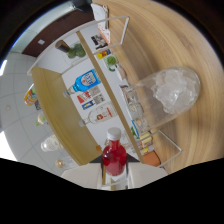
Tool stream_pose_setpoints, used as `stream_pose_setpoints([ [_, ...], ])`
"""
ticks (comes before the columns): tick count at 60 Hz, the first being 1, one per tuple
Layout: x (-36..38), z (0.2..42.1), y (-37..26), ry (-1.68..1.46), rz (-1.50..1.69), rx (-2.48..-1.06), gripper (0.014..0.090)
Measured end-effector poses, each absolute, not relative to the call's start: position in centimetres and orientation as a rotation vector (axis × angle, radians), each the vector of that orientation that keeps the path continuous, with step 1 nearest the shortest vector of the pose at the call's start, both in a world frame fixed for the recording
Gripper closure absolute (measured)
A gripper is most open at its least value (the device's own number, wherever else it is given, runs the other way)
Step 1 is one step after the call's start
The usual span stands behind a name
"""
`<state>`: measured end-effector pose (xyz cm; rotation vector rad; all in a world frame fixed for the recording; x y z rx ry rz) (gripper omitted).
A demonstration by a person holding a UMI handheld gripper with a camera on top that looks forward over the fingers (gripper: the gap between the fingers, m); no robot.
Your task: Make me a cup of Vodka Sunrise.
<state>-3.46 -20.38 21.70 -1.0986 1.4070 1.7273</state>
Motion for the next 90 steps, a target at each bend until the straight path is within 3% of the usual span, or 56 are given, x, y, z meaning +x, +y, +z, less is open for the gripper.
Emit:
stream_pose_setpoints([
  [11,-3.5,22.0,-20.3,1.409,1.731,-1.096,0.0705],
  [18,-3.5,22.3,-20.4,1.307,1.578,-1.203,0.0707],
  [30,-4.2,26.2,-20.8,0.874,1.127,-1.464,0.0705],
  [42,-7.3,28.2,-21.2,0.411,0.647,-1.613,0.0707],
  [53,-10.7,20.8,-20.0,0.141,0.297,-1.757,0.0707],
  [71,-14.4,6.4,-19.9,-0.032,0.133,-2.017,0.0706],
  [90,-16.2,2.2,-20.9,-0.108,0.115,-2.129,0.0706],
])
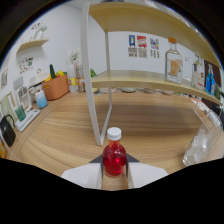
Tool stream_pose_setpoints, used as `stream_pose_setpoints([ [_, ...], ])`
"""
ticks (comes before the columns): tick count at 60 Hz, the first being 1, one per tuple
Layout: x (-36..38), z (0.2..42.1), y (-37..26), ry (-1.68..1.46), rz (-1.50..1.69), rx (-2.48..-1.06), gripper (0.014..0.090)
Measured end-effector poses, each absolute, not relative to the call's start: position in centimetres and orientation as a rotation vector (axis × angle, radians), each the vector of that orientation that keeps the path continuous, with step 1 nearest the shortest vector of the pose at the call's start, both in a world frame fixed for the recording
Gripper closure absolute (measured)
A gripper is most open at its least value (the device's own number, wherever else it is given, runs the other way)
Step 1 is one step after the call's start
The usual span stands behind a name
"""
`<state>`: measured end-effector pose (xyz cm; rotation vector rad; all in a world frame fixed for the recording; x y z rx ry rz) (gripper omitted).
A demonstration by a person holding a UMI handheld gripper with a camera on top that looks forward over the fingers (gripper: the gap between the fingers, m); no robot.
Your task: Make me a cup of Vodka Sunrise.
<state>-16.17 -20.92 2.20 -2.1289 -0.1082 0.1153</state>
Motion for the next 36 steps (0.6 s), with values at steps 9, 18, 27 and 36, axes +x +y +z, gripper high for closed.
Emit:
stream_pose_setpoints([
  [9,-16.2,1.6,-21.2,-0.107,0.099,-2.162,0.0701],
  [18,-16.2,1.4,-21.4,-0.124,0.073,-2.168,0.0689],
  [27,-17.2,1.1,-22.2,-0.160,0.108,-2.199,0.0542],
  [36,-17.6,4.3,-23.6,-0.207,0.140,-2.163,0.0188],
])
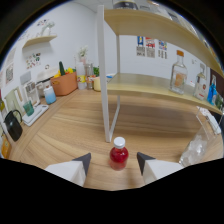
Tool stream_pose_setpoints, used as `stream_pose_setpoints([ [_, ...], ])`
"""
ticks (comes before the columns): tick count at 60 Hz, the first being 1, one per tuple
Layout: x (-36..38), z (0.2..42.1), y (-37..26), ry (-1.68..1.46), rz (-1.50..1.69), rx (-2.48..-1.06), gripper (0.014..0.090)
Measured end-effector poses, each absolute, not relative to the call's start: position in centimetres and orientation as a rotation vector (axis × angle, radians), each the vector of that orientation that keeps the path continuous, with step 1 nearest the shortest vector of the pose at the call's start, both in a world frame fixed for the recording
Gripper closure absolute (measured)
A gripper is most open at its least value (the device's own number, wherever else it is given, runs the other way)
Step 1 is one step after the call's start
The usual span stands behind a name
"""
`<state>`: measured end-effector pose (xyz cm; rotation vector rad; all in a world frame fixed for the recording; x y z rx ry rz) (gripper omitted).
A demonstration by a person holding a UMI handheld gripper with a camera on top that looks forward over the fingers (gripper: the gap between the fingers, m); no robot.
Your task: Make me a cup of Vodka Sunrise.
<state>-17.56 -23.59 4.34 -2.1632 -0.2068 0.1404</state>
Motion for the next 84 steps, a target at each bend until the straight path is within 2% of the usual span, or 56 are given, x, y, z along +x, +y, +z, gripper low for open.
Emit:
stream_pose_setpoints([
  [12,-14.8,12.6,-26.3,-0.173,0.157,-2.051,0.0186],
  [20,-10.5,15.7,-28.6,-0.129,0.117,-2.008,0.0185],
  [26,-6.2,15.9,-30.1,-0.096,0.073,-2.007,0.0187],
  [39,1.7,12.9,-33.0,-0.023,0.038,-2.084,0.0190],
  [46,4.7,14.5,-33.1,-0.001,0.020,-2.082,0.0189],
  [66,14.0,29.3,-26.9,0.048,-0.037,-1.895,0.0179],
  [74,17.2,33.2,-22.8,0.072,-0.042,-1.846,0.0182],
  [84,20.2,36.2,-17.6,0.041,-0.059,-1.788,0.0188],
])
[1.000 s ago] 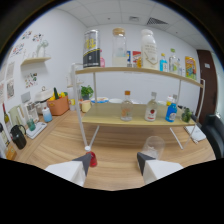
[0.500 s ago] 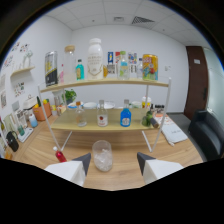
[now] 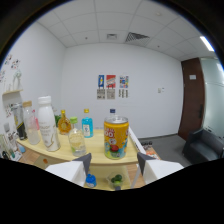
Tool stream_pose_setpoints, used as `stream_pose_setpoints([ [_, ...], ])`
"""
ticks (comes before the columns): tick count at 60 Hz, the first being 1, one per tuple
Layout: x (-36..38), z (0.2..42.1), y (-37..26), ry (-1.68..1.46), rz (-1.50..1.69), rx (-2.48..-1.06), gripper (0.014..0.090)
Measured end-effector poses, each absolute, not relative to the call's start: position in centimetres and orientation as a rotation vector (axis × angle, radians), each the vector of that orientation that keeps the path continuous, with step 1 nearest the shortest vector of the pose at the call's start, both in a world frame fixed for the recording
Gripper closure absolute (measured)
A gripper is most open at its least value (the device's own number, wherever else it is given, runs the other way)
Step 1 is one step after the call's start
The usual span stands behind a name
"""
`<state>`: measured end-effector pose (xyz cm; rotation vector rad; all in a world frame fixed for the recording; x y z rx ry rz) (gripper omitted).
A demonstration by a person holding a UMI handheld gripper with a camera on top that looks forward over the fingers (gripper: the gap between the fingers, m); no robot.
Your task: Make me a cup of Vodka Sunrise.
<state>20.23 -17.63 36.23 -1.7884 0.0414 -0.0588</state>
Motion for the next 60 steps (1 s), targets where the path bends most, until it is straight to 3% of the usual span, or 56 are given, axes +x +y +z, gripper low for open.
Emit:
stream_pose_setpoints([
  [14,21.5,37.9,-11.7,0.032,-0.016,-1.760,0.0196],
  [25,20.7,38.1,-10.4,0.012,0.041,-1.767,0.0504],
  [46,20.6,39.3,-11.6,0.044,0.031,-1.745,0.0536],
  [60,19.3,40.8,-17.4,0.039,0.013,-1.694,0.0539],
])
